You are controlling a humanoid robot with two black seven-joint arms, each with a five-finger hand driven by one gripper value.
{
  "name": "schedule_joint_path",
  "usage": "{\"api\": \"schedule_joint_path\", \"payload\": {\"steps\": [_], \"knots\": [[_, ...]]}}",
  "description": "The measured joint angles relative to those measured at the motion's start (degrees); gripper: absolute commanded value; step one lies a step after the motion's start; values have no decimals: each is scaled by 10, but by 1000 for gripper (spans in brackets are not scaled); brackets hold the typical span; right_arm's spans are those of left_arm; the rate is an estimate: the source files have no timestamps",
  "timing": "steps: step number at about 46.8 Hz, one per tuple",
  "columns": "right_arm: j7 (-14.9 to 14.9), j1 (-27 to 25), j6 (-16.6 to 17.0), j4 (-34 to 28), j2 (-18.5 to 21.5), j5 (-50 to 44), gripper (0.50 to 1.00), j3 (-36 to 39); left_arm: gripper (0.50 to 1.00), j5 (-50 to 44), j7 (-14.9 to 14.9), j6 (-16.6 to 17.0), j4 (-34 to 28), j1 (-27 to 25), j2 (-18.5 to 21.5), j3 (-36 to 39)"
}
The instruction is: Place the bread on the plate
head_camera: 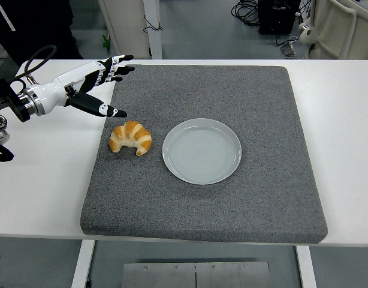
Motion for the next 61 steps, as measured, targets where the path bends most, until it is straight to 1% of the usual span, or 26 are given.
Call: {"api": "schedule_joint_path", "payload": {"steps": [7,12,18,21,26,32,35,38,43,48,56,61], "knots": [[0,0,0,0,0,0,1000,0,968,40,0,3,0,0,3,2],[0,0,0,0,0,0,1000,0,957,64,2,4,0,0,4,2],[0,1,0,0,0,0,1000,0,957,113,23,5,0,5,-2,2],[0,0,0,0,0,0,1000,0,958,130,28,7,0,8,-5,2],[0,0,0,0,0,0,1000,0,966,151,32,28,0,11,-6,8],[0,0,0,0,0,0,1000,0,969,166,33,63,0,6,-6,46],[0,1,0,0,0,0,1000,0,969,171,32,73,0,5,-4,58],[0,0,0,0,0,0,1000,0,969,183,32,82,0,5,-4,64],[0,0,0,0,0,0,1000,0,969,197,29,109,0,9,-6,66],[0,0,0,0,0,0,1000,0,969,198,25,129,1,10,-12,67],[0,0,0,0,0,0,1000,0,969,199,25,135,1,10,-32,68],[0,0,0,0,0,0,1000,0,969,200,25,135,3,7,-39,90]]}}
